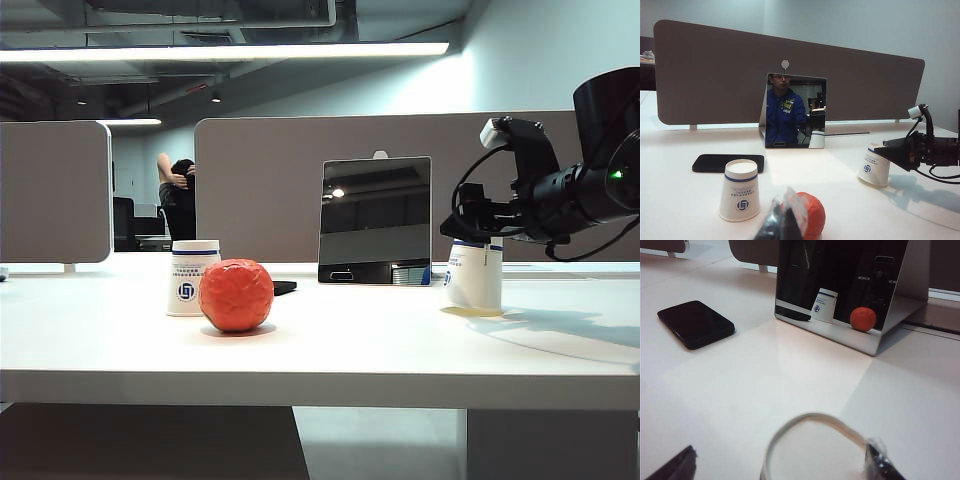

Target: Carefully pick up the cup on the right and stack it on top of the cup on the left.

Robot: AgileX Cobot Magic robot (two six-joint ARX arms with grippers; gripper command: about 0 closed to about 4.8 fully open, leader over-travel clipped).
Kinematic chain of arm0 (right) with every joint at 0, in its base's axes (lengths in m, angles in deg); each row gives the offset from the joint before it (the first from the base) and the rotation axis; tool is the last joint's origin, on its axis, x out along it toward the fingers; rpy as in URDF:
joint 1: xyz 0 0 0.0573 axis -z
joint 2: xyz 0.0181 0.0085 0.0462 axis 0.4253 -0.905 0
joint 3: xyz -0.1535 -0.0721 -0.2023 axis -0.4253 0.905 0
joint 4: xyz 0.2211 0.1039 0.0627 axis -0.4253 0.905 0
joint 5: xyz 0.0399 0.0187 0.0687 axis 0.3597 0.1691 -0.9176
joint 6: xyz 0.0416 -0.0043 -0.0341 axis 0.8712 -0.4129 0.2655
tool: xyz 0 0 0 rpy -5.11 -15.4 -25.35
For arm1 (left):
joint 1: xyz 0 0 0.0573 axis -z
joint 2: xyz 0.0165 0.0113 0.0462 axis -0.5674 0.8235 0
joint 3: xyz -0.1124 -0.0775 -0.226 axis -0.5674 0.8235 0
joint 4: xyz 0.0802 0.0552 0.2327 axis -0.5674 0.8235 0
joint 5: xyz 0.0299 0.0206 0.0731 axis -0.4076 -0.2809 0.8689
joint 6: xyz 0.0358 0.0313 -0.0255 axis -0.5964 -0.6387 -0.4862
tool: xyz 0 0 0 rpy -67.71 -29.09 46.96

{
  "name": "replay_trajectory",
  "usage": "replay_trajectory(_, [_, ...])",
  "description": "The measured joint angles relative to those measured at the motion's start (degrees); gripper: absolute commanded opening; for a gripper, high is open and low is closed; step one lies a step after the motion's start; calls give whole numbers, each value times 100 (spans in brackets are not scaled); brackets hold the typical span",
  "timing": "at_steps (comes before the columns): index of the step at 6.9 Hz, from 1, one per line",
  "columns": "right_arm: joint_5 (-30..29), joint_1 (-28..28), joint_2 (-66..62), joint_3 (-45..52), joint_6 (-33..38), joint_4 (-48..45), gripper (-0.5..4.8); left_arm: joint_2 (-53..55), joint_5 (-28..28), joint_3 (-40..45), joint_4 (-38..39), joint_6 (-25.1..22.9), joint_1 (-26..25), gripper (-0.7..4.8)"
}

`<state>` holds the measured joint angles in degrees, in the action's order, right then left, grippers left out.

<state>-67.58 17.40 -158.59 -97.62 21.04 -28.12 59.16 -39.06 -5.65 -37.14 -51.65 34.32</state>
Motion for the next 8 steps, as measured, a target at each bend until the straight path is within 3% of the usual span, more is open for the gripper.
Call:
replay_trajectory(1, [0,0,0,0,-2,-2,464,0,-2,0,2,-2,0,-5])
replay_trajectory(3, [0,0,-4,9,20,-365,464,0,0,0,2,-2,0,-5])
replay_trajectory(8, [175,0,-35,9,20,-127,464,0,0,0,2,0,0,-5])
